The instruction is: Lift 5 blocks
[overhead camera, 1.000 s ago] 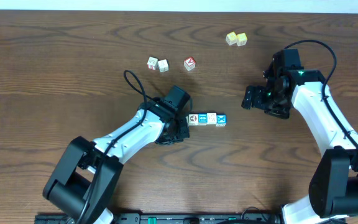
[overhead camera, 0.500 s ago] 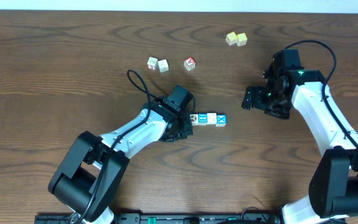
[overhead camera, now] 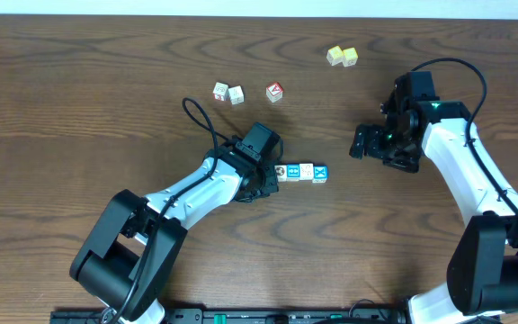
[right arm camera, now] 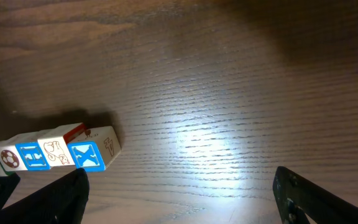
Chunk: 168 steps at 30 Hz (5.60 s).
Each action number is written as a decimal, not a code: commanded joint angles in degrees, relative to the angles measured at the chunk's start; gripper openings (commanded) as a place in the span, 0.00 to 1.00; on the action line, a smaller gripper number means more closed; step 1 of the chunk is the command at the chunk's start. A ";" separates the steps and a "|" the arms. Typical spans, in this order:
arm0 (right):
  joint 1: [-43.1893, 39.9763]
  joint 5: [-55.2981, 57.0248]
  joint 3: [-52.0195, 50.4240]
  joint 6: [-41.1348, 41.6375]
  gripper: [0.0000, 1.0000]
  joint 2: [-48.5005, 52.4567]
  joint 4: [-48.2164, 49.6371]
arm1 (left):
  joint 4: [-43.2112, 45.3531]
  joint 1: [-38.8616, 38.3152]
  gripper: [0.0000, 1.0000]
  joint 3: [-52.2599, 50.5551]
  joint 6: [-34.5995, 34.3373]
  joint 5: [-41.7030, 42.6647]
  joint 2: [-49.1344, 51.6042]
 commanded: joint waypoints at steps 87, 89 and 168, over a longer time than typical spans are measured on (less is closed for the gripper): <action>17.73 1.14 -17.20 17.14 0.01 0.35 20.04 | -13.90 12.41 0.08 -0.42 1.84 -16.96 -17.25; 18.18 1.01 -17.20 15.69 0.01 0.35 20.55 | -13.90 12.41 0.08 -0.42 1.84 -16.96 -17.25; 17.68 0.74 -7.28 8.15 0.01 -5.38 5.92 | -15.74 12.59 0.07 -0.39 5.57 -16.92 -18.01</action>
